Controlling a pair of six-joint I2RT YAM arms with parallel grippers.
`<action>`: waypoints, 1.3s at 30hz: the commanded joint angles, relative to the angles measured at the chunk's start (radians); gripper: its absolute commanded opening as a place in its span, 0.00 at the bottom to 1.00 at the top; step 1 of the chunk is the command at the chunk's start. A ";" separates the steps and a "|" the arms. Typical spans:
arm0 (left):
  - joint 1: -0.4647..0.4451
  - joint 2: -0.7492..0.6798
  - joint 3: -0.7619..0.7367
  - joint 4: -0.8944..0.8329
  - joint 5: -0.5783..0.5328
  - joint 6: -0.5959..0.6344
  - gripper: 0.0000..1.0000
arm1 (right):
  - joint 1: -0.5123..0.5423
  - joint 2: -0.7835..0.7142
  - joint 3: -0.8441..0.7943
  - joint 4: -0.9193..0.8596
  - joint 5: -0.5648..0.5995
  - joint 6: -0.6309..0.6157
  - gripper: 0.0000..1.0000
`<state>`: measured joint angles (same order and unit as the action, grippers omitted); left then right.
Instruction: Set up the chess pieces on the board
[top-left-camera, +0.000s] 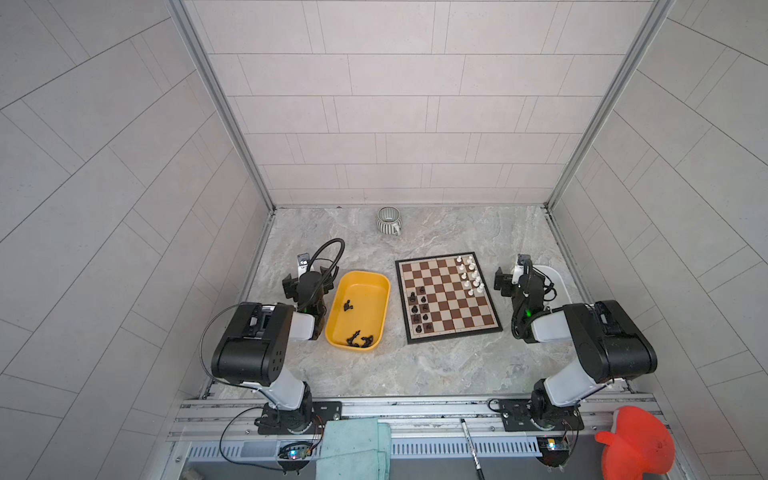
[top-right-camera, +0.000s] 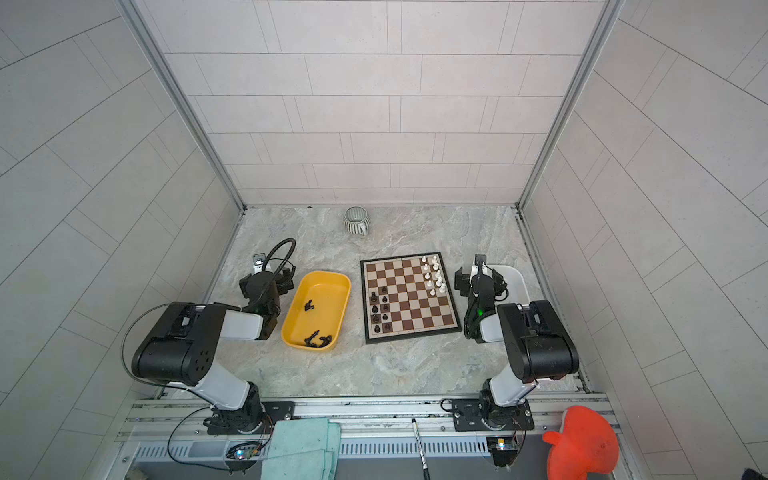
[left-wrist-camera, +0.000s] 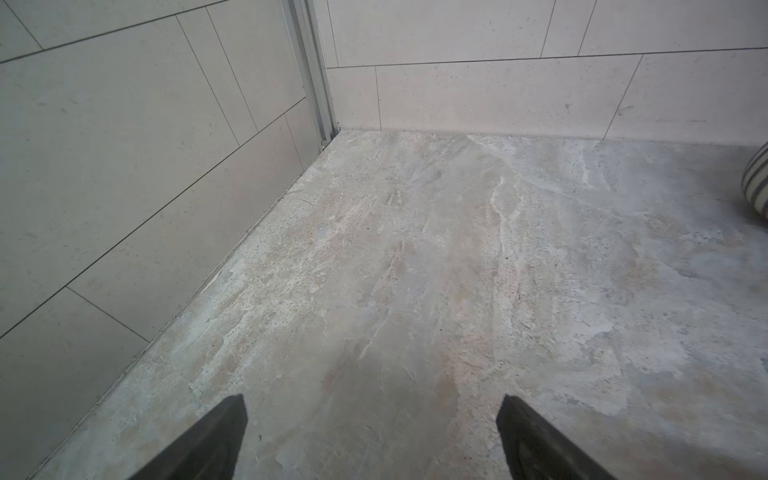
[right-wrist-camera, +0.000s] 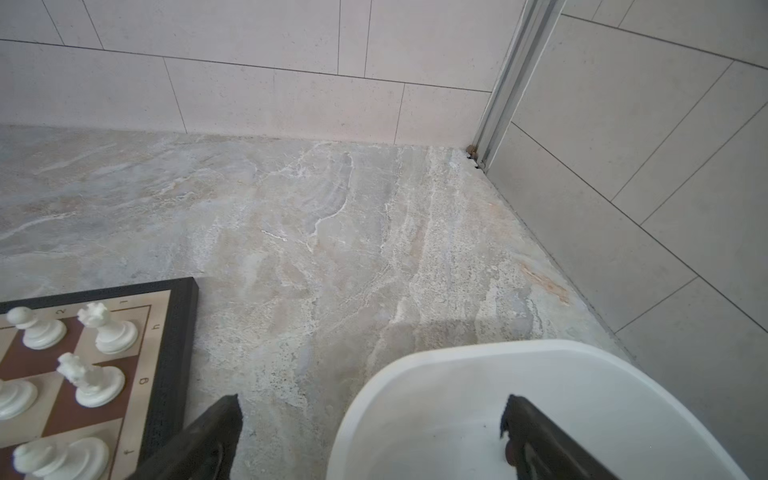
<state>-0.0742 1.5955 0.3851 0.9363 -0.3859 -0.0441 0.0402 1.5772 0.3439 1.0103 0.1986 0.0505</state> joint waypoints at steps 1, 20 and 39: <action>0.001 0.001 0.005 0.010 0.003 0.003 1.00 | 0.006 0.001 0.012 -0.026 0.019 -0.020 0.99; -0.002 0.001 0.008 0.009 0.000 0.006 1.00 | 0.012 0.001 0.011 -0.023 0.028 -0.026 0.99; 0.002 -0.010 -0.007 0.023 -0.022 -0.001 1.00 | 0.003 -0.001 0.006 -0.018 0.006 -0.013 0.99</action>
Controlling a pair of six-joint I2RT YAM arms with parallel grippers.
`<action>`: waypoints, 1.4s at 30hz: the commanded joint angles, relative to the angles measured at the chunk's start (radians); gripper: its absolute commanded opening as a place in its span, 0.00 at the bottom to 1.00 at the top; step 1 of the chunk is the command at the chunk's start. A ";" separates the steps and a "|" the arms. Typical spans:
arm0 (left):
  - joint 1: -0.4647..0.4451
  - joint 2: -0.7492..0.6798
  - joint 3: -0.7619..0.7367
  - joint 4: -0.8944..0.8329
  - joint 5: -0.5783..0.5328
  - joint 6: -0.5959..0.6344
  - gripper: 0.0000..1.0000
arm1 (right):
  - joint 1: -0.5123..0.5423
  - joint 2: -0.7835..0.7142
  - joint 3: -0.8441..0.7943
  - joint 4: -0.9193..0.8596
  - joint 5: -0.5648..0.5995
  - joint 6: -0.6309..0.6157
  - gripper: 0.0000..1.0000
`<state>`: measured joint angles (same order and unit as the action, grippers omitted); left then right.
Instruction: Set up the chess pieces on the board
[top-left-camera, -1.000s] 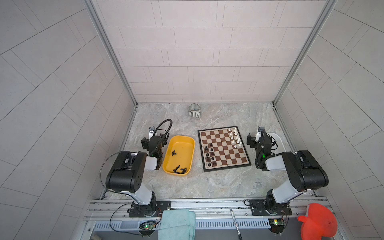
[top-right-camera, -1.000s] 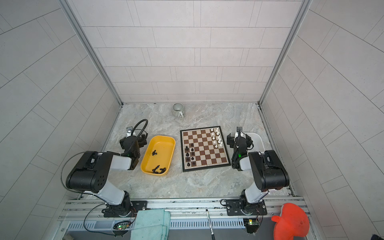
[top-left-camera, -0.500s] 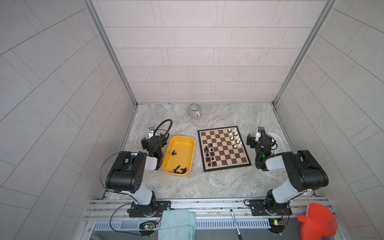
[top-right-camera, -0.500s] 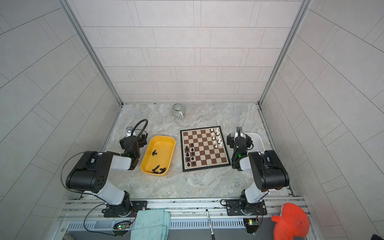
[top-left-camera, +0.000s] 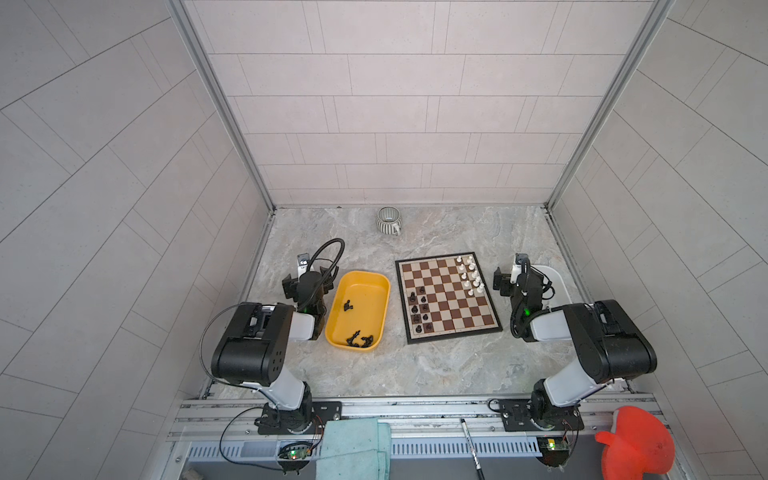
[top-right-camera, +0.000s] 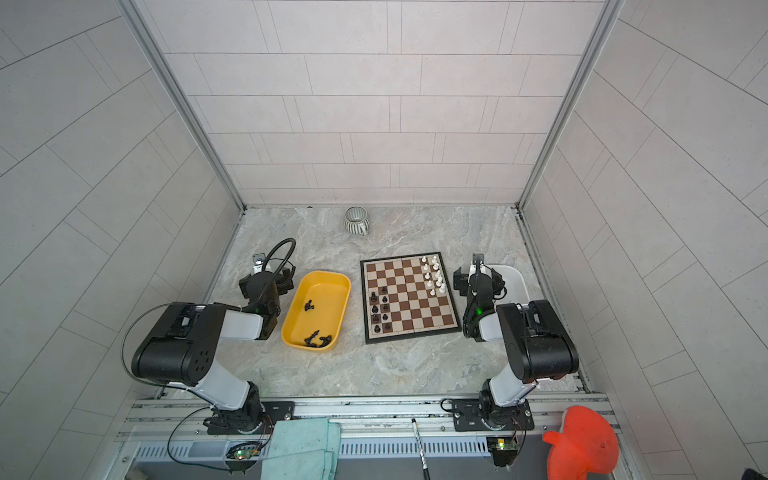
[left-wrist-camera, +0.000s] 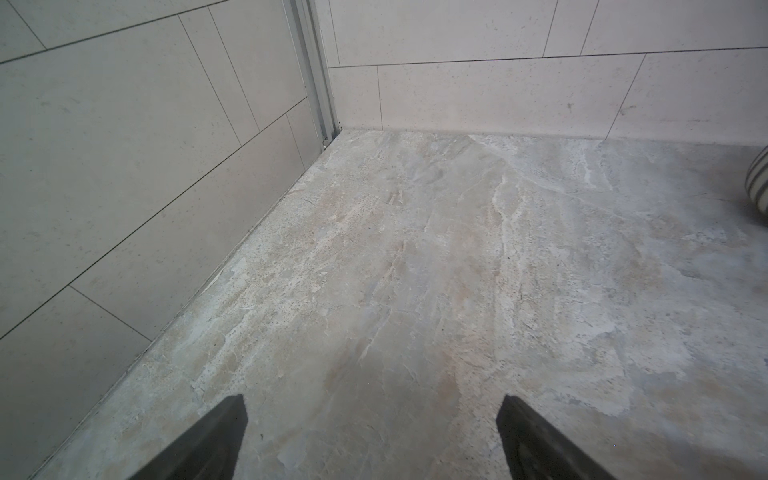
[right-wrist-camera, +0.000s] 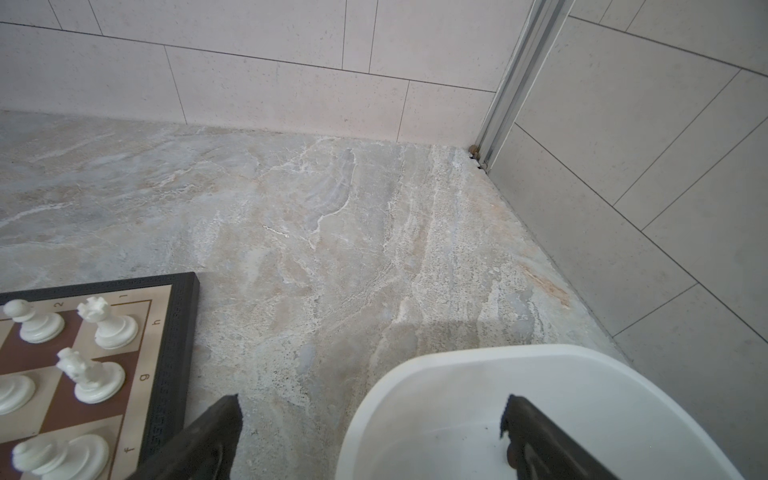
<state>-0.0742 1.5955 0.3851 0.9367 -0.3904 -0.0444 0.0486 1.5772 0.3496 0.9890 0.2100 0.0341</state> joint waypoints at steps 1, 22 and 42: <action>-0.004 -0.018 -0.005 0.020 -0.046 0.004 1.00 | -0.006 -0.003 -0.003 0.011 0.003 0.000 0.99; -0.088 -0.444 0.767 -1.825 0.248 -0.448 1.00 | -0.021 -0.648 0.322 -0.937 -0.045 0.606 0.99; -0.239 0.018 0.770 -1.806 0.525 -0.562 0.51 | 0.181 -0.632 0.466 -1.337 -0.439 0.519 0.87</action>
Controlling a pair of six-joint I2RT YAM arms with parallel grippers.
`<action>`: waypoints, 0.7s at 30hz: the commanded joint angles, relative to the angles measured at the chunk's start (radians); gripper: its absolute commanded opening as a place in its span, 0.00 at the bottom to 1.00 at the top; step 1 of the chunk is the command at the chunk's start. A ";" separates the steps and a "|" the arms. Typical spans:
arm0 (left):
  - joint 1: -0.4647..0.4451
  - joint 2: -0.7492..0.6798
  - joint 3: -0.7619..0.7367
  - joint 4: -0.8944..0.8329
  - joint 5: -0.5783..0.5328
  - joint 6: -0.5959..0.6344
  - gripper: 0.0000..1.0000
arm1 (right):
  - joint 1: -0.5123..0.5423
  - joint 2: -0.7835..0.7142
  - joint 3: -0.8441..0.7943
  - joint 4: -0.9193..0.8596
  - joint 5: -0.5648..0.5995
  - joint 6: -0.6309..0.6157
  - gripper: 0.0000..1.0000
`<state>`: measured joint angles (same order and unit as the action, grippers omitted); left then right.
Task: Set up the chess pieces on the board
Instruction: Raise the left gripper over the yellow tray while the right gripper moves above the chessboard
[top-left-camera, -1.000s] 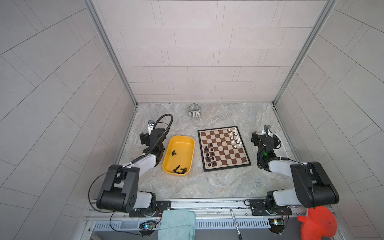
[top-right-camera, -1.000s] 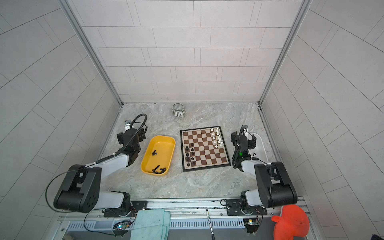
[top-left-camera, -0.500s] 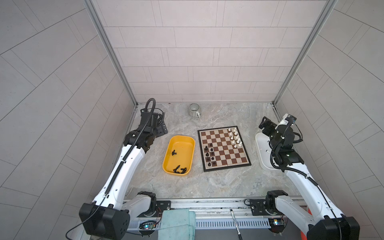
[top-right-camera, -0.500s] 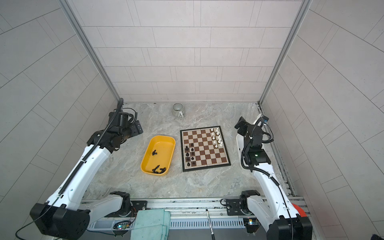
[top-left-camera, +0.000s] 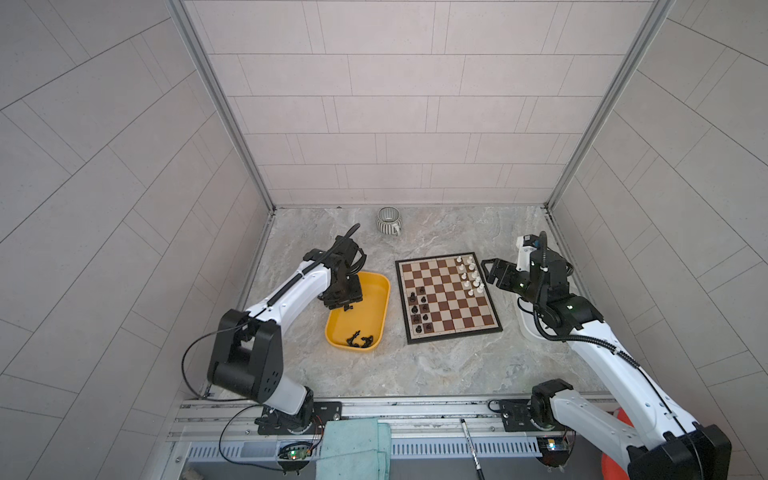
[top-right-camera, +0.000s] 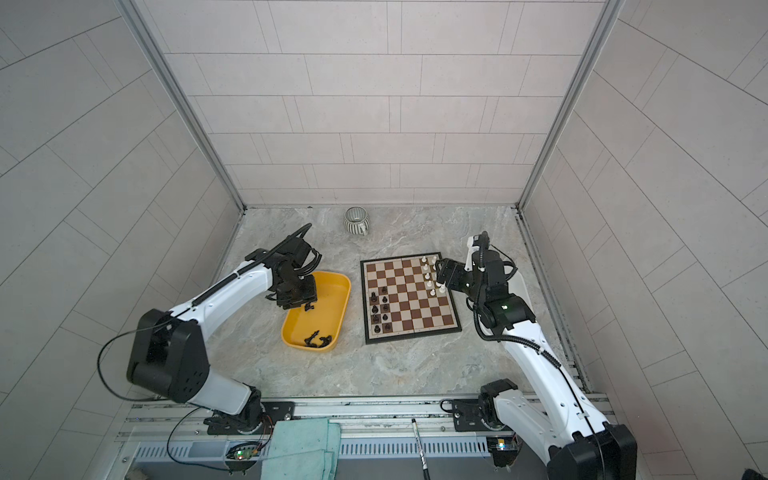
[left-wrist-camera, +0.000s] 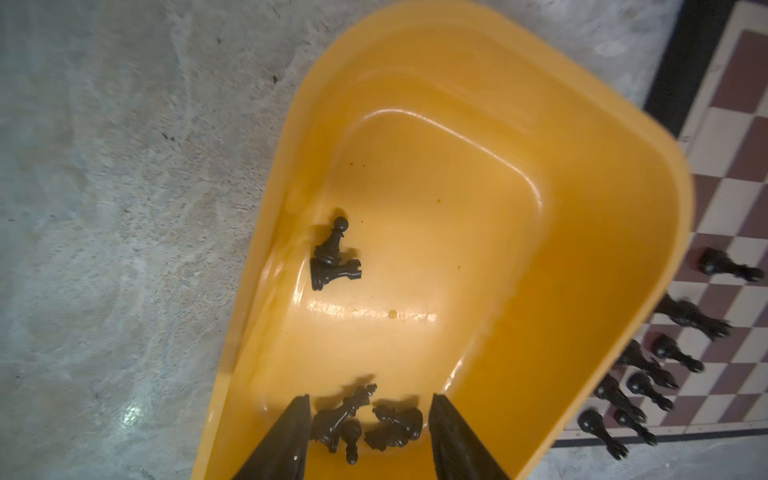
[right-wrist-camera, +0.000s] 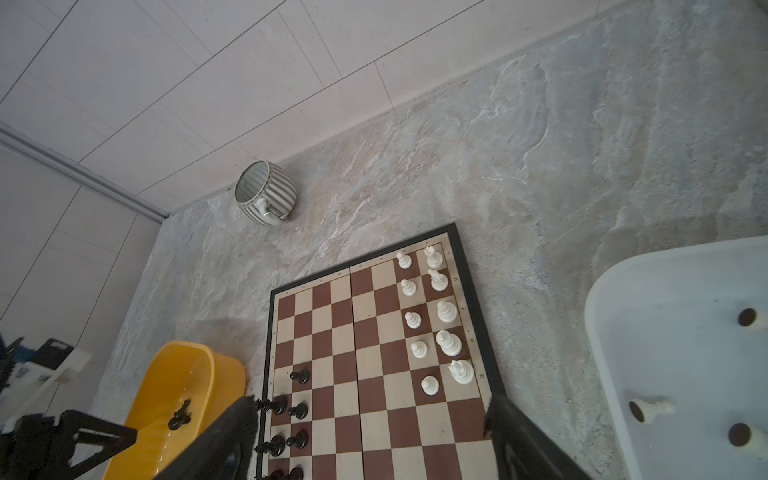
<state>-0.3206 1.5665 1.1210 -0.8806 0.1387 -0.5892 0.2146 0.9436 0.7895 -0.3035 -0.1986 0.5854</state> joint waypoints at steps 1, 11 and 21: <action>0.011 0.070 0.041 0.015 -0.012 -0.023 0.50 | 0.019 0.006 0.028 -0.045 -0.033 -0.038 0.87; 0.044 0.131 -0.022 0.117 -0.060 -0.112 0.49 | 0.028 0.050 0.020 -0.011 -0.085 -0.043 0.86; 0.047 0.127 -0.080 0.215 -0.053 -0.199 0.58 | 0.028 0.061 0.011 0.009 -0.104 -0.040 0.86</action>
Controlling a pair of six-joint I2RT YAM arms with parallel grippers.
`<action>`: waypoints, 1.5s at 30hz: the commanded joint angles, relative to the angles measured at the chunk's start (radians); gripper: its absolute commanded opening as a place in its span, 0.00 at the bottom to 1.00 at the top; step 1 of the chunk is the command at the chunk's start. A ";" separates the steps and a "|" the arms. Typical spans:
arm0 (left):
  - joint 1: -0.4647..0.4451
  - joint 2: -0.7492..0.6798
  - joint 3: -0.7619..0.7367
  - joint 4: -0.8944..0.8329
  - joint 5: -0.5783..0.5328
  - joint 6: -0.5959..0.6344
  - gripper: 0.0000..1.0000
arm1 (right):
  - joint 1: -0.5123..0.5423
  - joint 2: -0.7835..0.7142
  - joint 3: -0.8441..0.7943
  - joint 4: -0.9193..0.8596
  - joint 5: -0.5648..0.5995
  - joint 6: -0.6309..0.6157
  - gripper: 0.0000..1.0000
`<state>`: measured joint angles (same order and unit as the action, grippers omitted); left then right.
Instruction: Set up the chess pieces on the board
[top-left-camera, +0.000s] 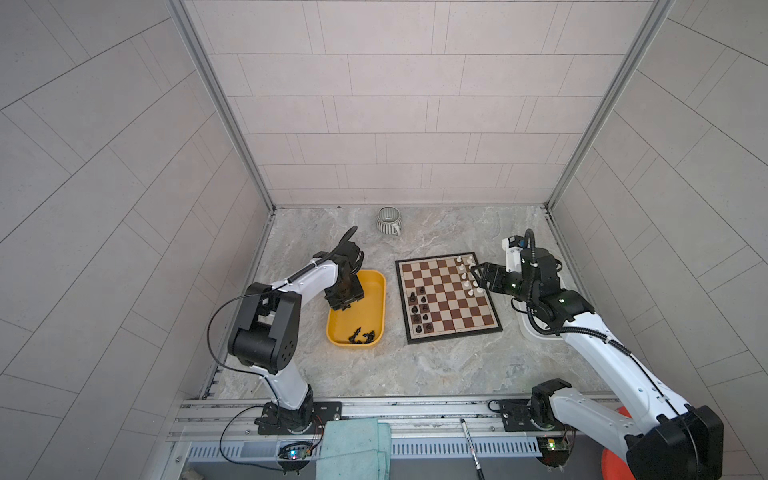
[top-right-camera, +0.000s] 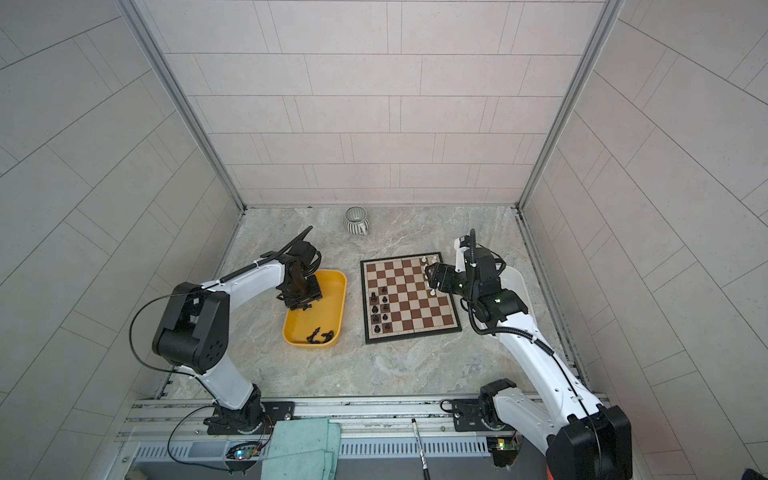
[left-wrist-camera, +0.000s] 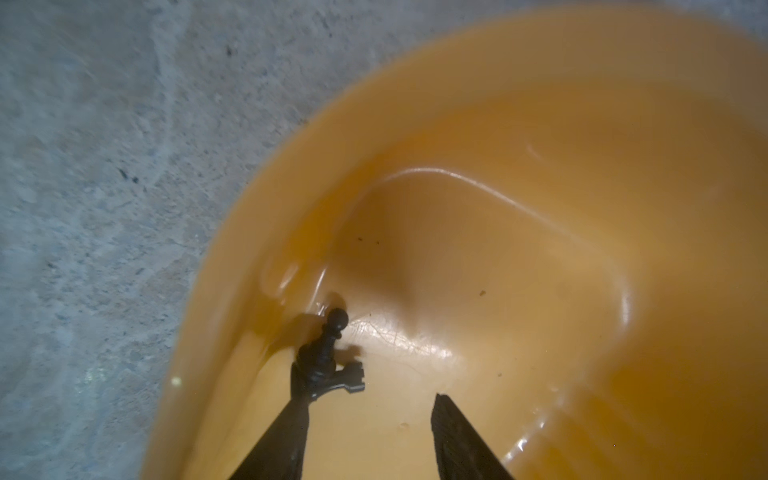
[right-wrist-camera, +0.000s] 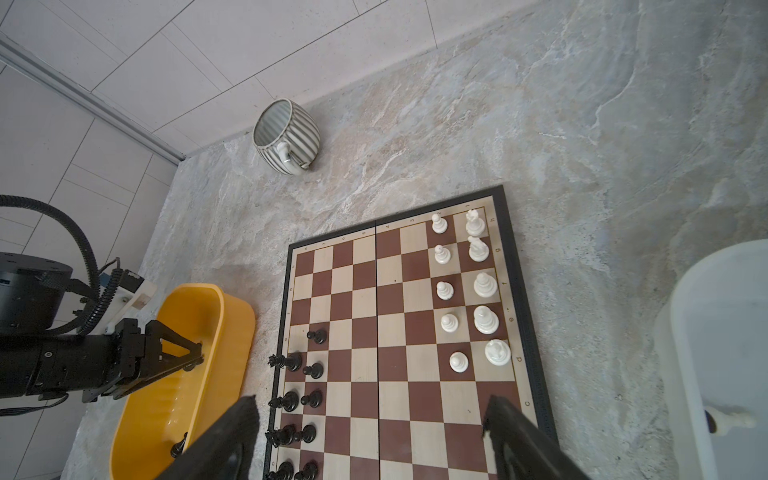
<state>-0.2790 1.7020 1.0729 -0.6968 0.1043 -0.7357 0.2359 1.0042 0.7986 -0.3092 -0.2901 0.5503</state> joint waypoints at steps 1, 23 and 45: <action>0.006 -0.008 -0.037 0.036 -0.022 -0.061 0.58 | 0.006 -0.002 -0.001 0.016 -0.014 -0.003 0.86; -0.109 -0.051 0.049 0.124 0.080 -0.038 0.58 | 0.006 -0.042 -0.031 0.022 -0.026 0.015 0.86; -0.038 0.164 0.259 -0.242 -0.107 0.318 0.45 | 0.008 -0.047 -0.064 0.066 -0.135 0.058 0.88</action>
<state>-0.3191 1.8500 1.2942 -0.8936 0.0097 -0.4519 0.2375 0.9710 0.7341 -0.2512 -0.4175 0.5976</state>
